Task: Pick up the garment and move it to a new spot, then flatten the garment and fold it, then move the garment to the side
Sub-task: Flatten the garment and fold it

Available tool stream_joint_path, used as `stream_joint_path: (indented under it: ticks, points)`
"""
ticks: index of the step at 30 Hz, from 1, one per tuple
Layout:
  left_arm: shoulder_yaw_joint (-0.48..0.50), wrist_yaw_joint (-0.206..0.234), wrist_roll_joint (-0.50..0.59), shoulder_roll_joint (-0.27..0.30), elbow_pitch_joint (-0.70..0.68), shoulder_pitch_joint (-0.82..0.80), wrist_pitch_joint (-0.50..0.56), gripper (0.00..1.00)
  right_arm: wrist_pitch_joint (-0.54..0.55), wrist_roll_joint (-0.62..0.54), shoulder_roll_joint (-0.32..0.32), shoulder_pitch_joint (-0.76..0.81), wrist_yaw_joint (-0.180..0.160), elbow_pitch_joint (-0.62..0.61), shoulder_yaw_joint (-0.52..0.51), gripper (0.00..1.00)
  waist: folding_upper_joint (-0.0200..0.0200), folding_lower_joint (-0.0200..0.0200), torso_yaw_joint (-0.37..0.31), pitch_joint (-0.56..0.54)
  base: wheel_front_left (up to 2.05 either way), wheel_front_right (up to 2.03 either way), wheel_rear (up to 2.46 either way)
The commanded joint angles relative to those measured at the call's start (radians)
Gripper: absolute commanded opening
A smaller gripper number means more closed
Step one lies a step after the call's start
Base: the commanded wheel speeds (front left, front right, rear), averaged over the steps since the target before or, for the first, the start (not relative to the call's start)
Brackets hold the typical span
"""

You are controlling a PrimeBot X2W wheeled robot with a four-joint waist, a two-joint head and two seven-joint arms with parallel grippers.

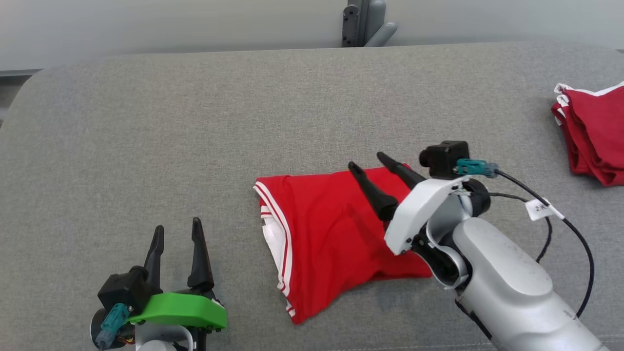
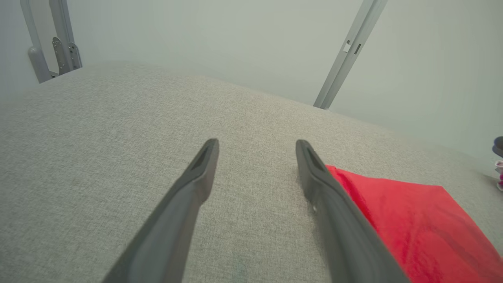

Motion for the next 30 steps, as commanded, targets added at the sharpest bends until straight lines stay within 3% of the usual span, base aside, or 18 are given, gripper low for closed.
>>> stream_joint_path:
  ticks: [1,9,18,22,30]
  points:
    - [-0.001,-0.001,0.011,0.001,0.000,0.009,0.000,1.00,-0.017,-0.015,-0.007,0.015,0.000,-0.008,-0.013,1.00,0.0000,0.0000,-0.006,-0.004,0.00,0.00,0.00]
    - [-0.020,-0.013,0.056,0.002,-0.002,0.015,0.000,1.00,-0.195,-0.185,-0.040,0.146,0.000,-0.065,-0.221,1.00,0.0000,0.0000,-0.036,-0.023,0.00,0.00,0.00]
    - [-0.025,-0.022,0.108,0.006,-0.006,0.012,0.000,1.00,-0.297,-0.381,0.034,0.328,0.000,-0.182,-0.443,1.00,0.0000,0.0000,-0.057,-0.042,0.00,0.00,0.00]
    - [-0.022,-0.024,0.116,0.005,-0.008,0.028,0.000,1.00,-0.310,-0.433,0.068,0.407,0.000,-0.246,-0.498,1.00,0.0000,0.0000,-0.061,-0.054,0.00,0.00,0.00]
    - [-0.013,-0.027,0.116,0.004,-0.016,0.061,0.000,1.00,-0.316,-0.432,0.099,0.501,0.000,-0.297,-0.546,1.00,0.0000,0.0000,-0.067,-0.076,0.00,0.00,0.00]
